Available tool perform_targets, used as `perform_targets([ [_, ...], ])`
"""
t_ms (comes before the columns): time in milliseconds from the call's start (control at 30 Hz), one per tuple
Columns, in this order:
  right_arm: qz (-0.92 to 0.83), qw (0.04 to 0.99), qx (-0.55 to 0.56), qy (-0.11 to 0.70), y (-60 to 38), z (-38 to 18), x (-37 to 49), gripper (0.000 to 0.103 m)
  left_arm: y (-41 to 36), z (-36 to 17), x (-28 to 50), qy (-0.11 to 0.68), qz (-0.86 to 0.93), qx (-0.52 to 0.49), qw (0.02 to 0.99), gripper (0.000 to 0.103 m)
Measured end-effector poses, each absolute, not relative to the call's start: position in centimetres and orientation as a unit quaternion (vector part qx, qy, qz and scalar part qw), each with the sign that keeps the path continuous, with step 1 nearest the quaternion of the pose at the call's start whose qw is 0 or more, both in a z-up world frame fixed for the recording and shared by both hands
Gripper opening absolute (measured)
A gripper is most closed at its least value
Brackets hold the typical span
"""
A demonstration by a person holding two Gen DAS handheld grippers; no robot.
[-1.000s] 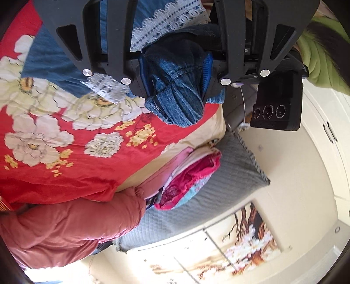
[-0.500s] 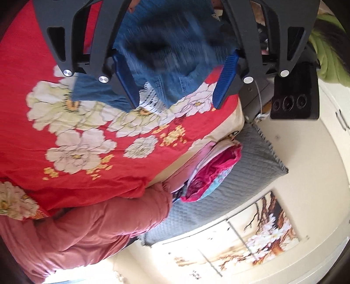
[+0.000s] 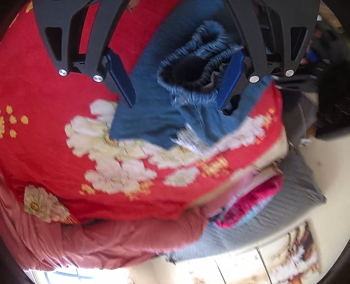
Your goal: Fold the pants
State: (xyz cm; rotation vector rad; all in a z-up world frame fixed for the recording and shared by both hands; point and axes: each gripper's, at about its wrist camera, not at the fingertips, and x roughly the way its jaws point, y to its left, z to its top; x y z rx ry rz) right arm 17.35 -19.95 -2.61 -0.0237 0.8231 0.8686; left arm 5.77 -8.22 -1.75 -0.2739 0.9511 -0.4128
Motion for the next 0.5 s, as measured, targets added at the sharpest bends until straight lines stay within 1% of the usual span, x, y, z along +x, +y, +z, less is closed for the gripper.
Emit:
perform_targets([
  [233,0.361,0.831,-0.023,0.422,-20.6,-4.7,17.8,0.076,-8.3,-1.4,5.5,0.45,-0.193,-0.135,0.861,0.056],
  [500,0.353,0.838,-0.013,0.416,-21.1,-4.4,17.2,0.077,-8.0,-1.3,5.4,0.449,-0.194,-0.139,0.861,0.058],
])
